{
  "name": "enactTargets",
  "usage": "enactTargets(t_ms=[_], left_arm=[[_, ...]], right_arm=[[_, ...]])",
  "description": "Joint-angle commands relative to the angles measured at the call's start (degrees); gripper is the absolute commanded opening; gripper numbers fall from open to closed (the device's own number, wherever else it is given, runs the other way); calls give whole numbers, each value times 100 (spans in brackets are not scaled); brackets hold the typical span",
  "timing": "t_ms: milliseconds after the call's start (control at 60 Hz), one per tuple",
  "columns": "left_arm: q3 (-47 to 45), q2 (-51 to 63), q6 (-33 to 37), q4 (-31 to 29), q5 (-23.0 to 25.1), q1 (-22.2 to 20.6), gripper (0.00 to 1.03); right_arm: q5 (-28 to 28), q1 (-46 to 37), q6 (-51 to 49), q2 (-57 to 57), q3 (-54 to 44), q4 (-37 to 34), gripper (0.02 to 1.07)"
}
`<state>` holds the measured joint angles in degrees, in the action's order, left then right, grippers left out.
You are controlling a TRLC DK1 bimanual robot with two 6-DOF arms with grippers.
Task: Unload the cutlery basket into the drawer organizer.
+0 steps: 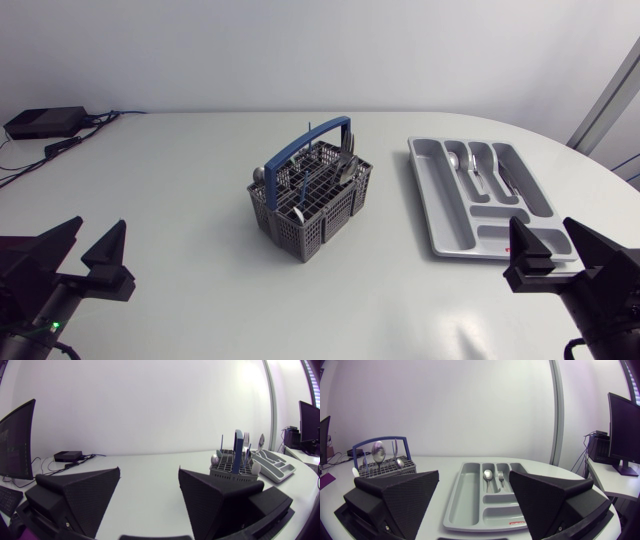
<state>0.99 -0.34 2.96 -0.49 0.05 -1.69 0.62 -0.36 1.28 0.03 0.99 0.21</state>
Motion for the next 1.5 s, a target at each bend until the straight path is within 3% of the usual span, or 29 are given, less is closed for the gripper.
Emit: enactTargets(t_ms=[0, 767, 1133, 1483], left_arm=[[-91, -45, -68, 5, -14, -59, 99], [-91, -54, 3, 243, -14, -94, 99], [481, 8, -68, 111, -23, -77, 99], [1465, 1563, -226, 32, -14, -209, 99]], right_arm=[[-27, 45, 30, -38, -108, -30, 103], [-10, 45, 48, -47, -126, 155, 103], [8, 265, 48, 85, 322, 76, 103], [34, 396, 65, 1614, 1122, 287, 103]])
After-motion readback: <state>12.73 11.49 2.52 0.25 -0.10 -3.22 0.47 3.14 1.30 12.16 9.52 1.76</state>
